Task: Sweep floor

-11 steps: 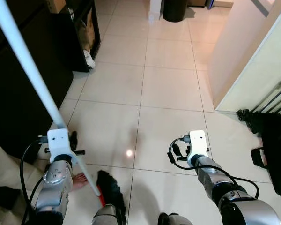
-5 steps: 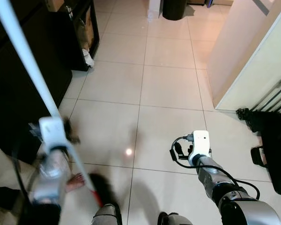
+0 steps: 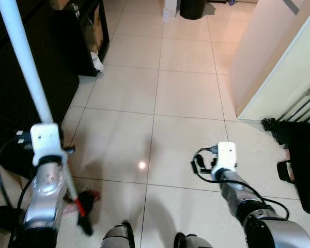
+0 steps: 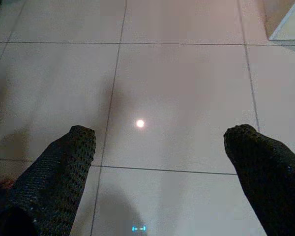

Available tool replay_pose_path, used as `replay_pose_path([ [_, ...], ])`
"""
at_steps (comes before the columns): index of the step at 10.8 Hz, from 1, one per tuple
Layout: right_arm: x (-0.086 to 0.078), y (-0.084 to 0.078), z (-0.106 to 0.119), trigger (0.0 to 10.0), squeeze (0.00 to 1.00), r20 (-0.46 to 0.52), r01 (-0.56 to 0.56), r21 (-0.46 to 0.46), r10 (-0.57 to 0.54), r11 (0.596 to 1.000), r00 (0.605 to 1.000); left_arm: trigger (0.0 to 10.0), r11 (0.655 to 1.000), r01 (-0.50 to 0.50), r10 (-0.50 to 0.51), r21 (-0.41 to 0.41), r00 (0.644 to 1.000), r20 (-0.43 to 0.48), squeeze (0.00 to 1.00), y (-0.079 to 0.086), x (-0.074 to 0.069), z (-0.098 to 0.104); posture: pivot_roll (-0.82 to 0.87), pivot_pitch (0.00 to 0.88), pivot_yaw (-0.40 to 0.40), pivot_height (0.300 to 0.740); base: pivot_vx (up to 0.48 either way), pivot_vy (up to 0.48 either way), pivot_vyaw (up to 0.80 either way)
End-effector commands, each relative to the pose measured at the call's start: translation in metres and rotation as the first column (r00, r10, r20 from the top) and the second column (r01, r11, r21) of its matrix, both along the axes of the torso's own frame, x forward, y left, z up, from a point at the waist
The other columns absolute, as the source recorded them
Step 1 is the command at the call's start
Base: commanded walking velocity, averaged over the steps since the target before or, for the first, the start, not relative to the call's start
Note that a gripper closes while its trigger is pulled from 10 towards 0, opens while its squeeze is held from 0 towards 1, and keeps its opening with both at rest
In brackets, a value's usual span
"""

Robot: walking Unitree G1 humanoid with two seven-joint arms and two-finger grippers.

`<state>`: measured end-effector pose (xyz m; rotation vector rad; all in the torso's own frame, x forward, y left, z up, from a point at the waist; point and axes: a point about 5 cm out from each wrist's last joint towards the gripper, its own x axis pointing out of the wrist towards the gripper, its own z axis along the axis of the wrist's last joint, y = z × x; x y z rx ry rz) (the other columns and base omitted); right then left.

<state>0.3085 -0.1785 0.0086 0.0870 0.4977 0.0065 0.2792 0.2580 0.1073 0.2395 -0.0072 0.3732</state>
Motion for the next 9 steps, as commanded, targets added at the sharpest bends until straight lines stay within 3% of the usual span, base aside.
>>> replay_pose_path([
  [1,0.001,-0.004,0.002,10.0,0.00,0.014,0.026,0.009,-0.026,1.000,1.000,10.0,0.997,-0.056,0.053,0.052,0.997,0.048,0.00,0.015,-0.003,0.016,0.13,0.154,0.003,0.740,0.000,0.000,0.00],
  [4,0.002,-0.004,0.003,10.0,0.00,0.018,0.022,0.013,-0.022,1.000,1.000,10.0,0.997,-0.069,0.069,0.019,0.997,0.029,0.00,0.020,-0.005,0.011,0.13,0.143,0.007,0.740,0.000,0.000,0.00],
  [7,0.001,-0.002,0.002,10.0,0.00,0.015,0.012,0.018,-0.012,1.000,1.000,10.0,1.000,-0.018,0.018,-0.009,1.000,0.009,0.00,0.002,-0.004,0.002,0.13,0.129,0.006,0.740,0.000,0.000,0.00],
  [9,0.001,-0.003,0.002,10.0,0.00,0.015,0.009,0.017,-0.009,1.000,1.000,10.0,0.993,0.098,-0.099,-0.060,0.995,-0.028,0.00,-0.034,-0.005,-0.016,0.13,0.129,0.007,0.740,0.000,0.000,0.00],
])
